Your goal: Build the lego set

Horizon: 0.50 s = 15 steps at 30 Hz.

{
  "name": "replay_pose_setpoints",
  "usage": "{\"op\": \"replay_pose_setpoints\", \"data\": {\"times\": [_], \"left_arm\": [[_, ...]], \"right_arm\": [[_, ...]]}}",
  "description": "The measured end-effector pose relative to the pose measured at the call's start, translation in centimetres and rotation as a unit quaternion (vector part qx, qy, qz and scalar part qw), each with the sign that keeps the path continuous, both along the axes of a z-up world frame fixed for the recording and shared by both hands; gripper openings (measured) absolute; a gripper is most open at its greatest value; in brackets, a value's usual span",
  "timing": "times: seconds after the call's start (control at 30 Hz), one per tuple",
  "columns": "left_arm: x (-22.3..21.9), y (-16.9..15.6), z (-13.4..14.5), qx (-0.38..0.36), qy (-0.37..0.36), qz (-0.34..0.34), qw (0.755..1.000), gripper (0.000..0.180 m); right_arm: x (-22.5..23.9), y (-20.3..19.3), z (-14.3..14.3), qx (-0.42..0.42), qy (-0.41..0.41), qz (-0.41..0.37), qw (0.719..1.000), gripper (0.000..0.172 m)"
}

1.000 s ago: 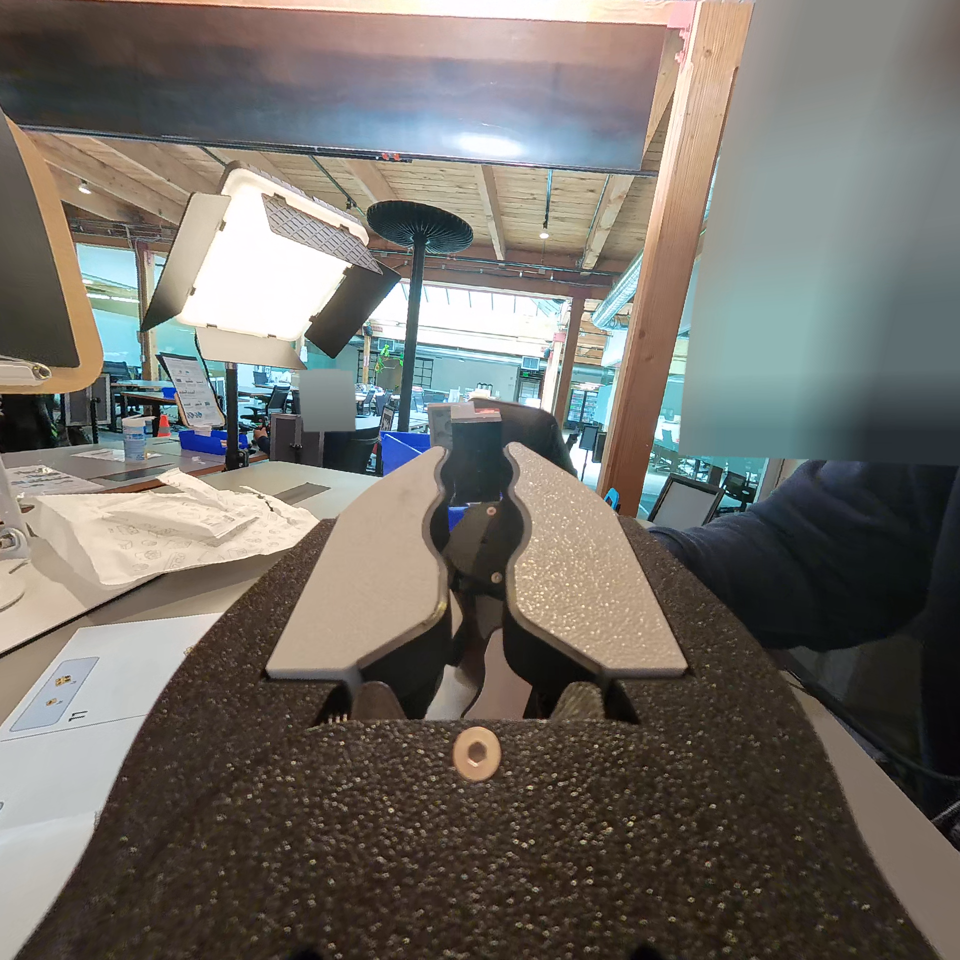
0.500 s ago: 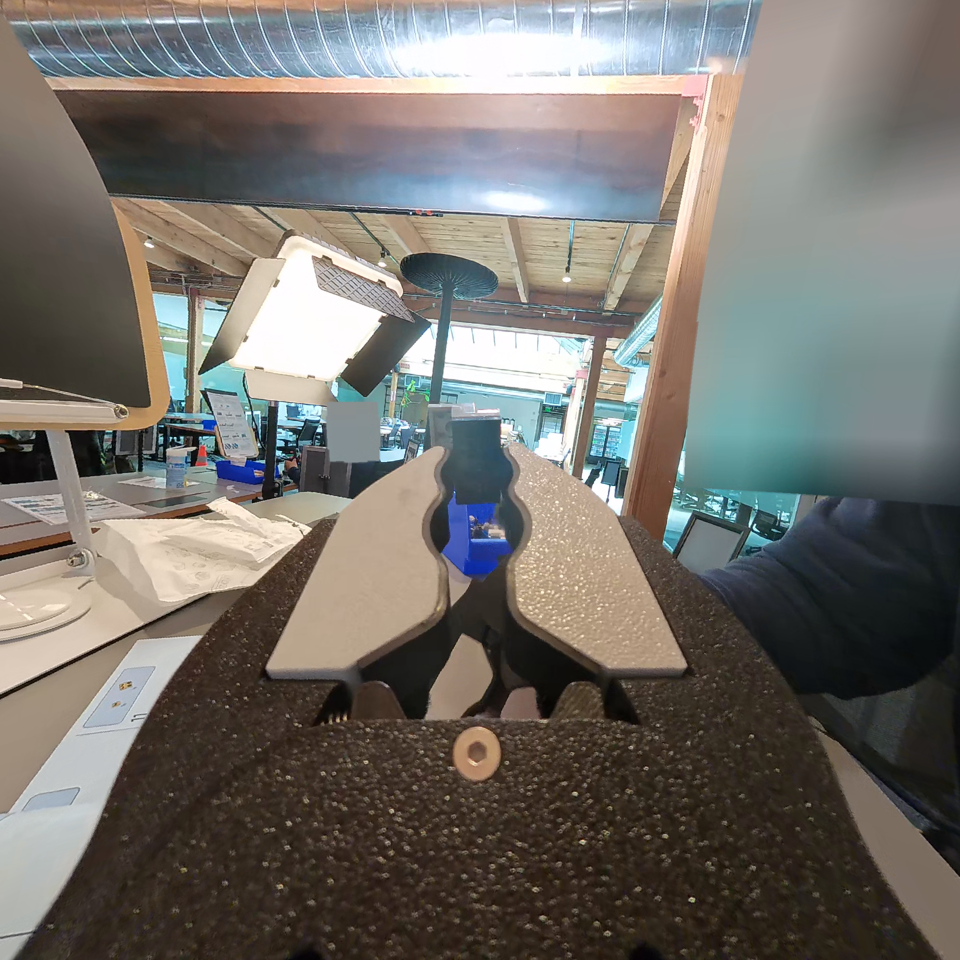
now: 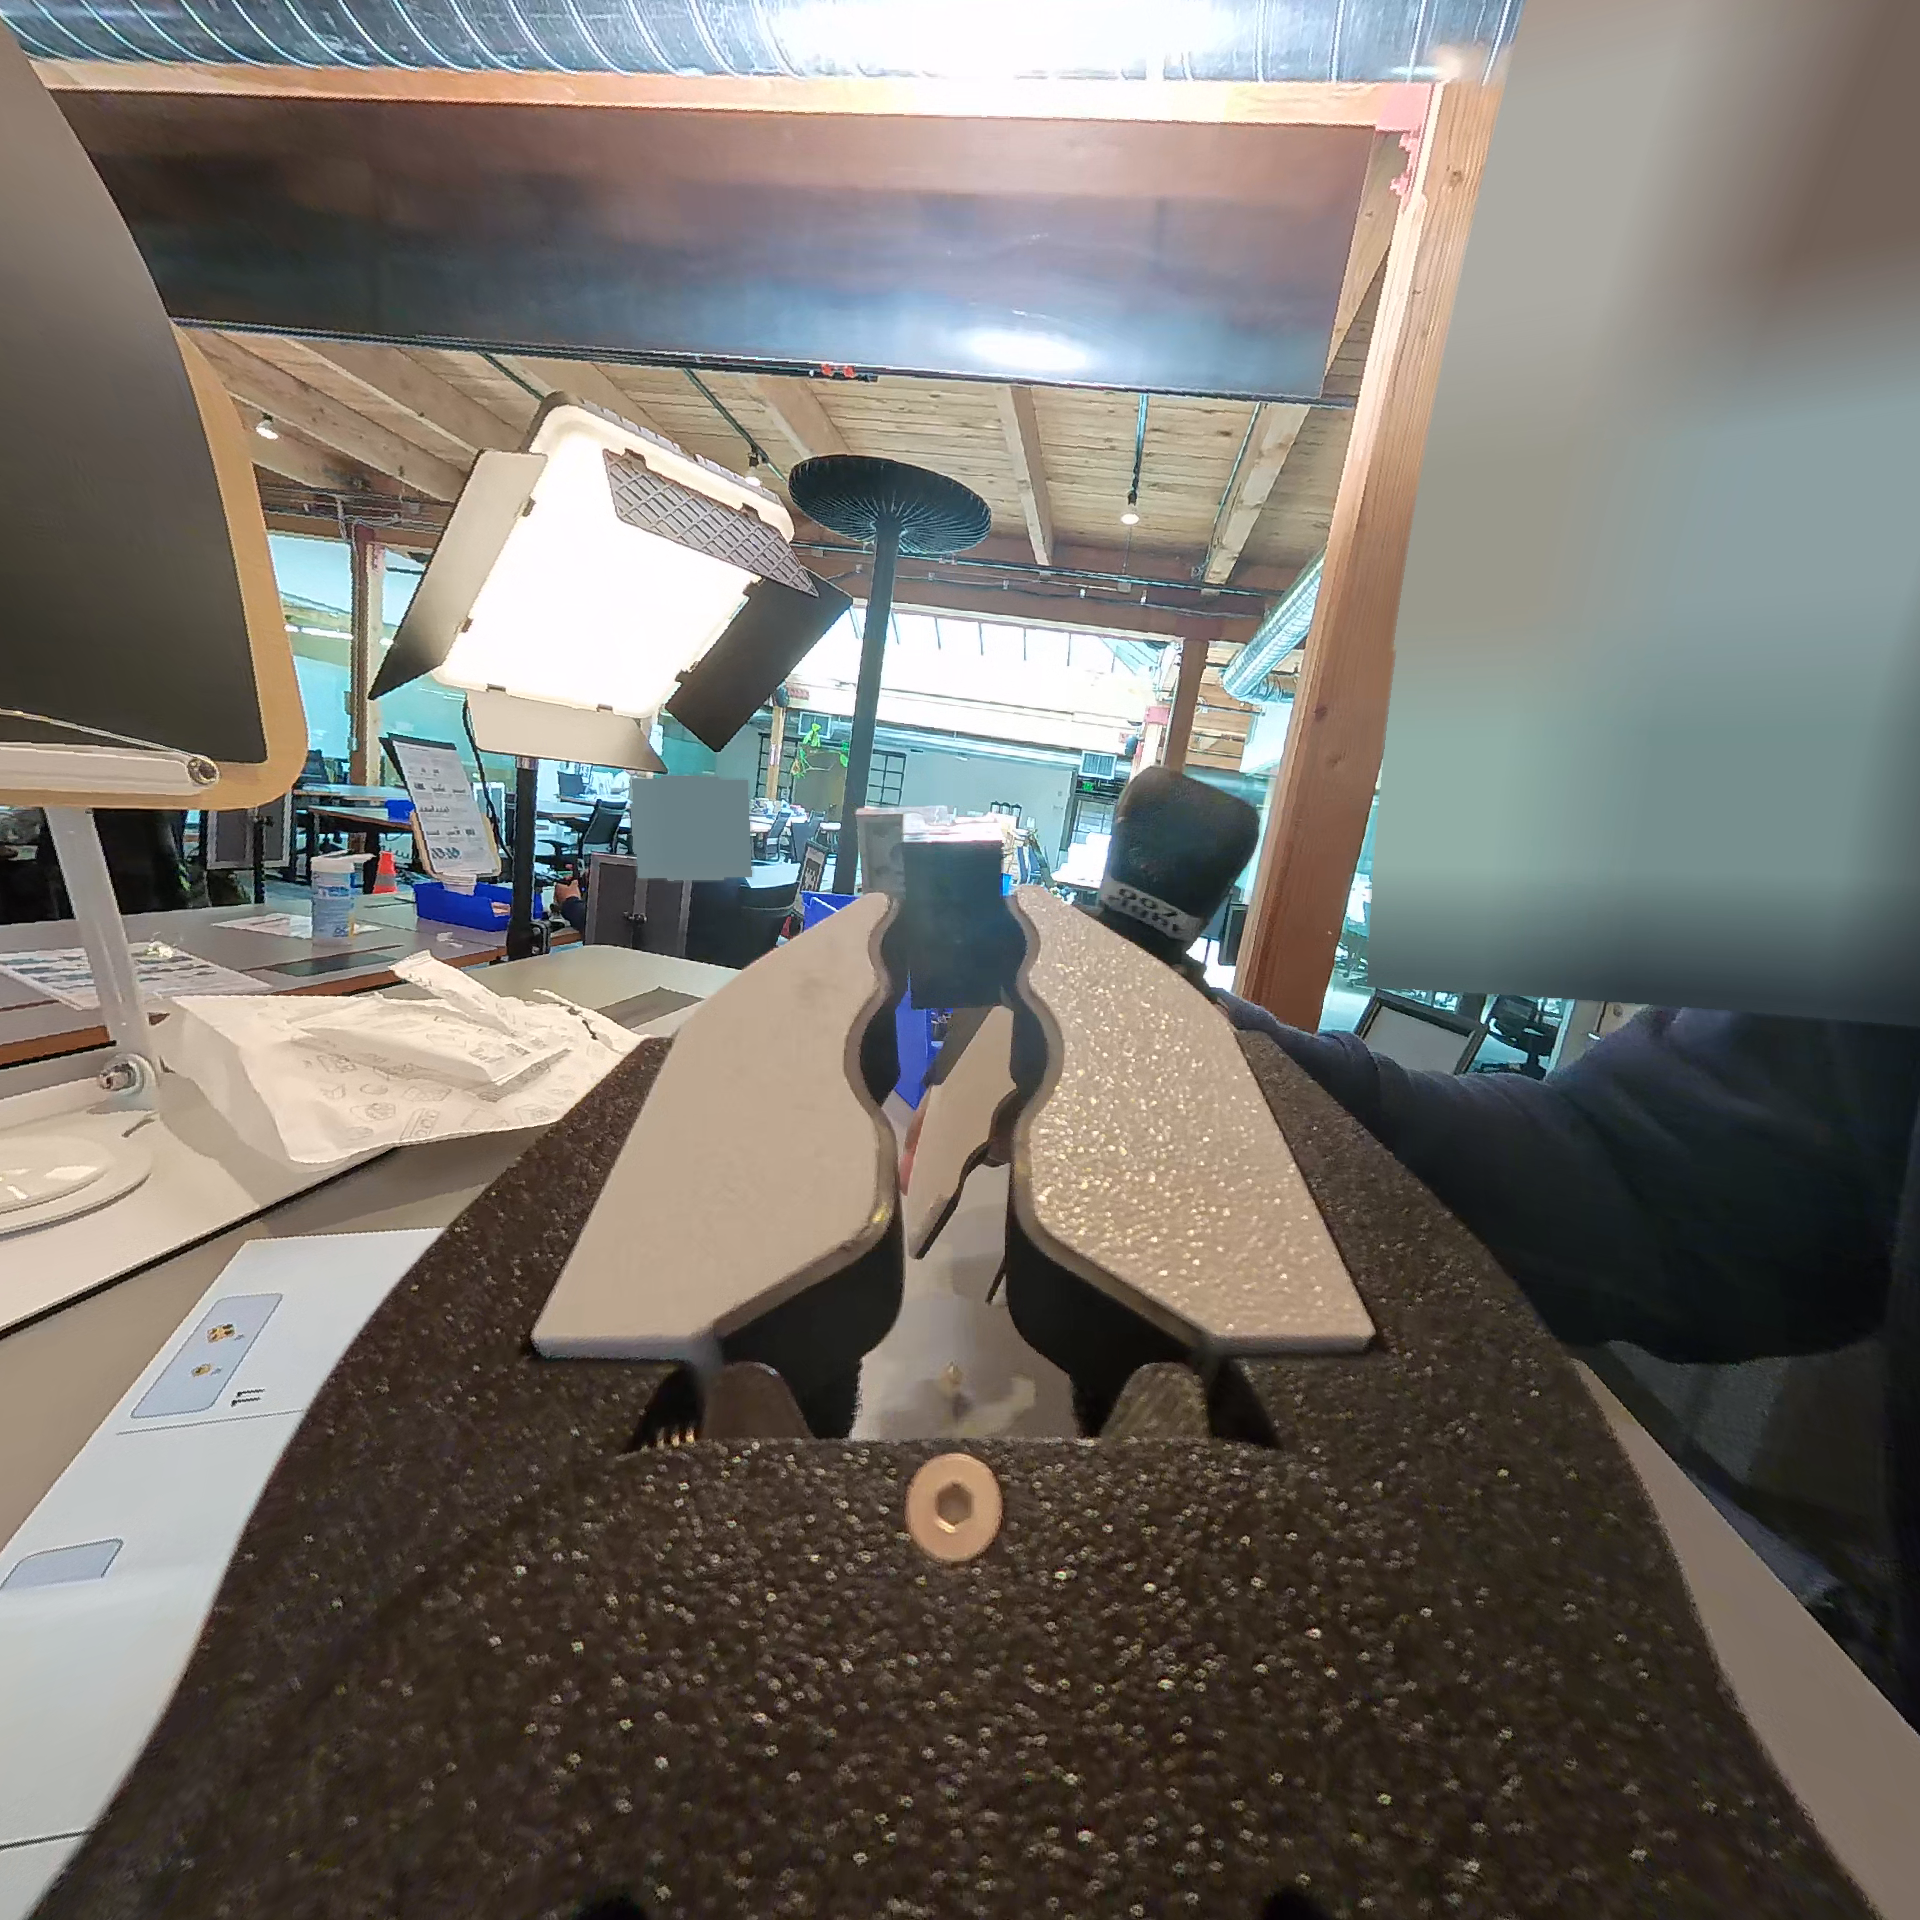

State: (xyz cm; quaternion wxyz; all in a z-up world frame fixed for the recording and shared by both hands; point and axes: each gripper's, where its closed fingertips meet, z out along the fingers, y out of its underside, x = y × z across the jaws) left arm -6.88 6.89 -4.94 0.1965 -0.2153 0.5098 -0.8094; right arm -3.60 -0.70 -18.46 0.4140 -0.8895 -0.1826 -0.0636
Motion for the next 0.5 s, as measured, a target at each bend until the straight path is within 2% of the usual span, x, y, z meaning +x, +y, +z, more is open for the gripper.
{"op": "replay_pose_setpoints", "data": {"times": [0.1, 0.3, 0.5], "left_arm": [[0.0, -0.2, -0.2, 0.002, 0.003, -0.003, 1.000, 0.016], [0.0, -0.4, -0.5, 0.005, 0.008, -0.008, 1.000, 0.016], [-0.1, -1.4, -1.1, 0.013, 0.019, -0.029, 0.999, 0.016]], "right_arm": [[0.7, -1.7, -1.5, -0.047, 0.018, -0.007, 0.999, 0.024], [1.9, -4.7, -2.0, -0.082, 0.060, -0.032, 0.994, 0.022], [1.6, -4.2, -3.3, -0.085, 0.056, -0.015, 0.995, 0.021]]}}
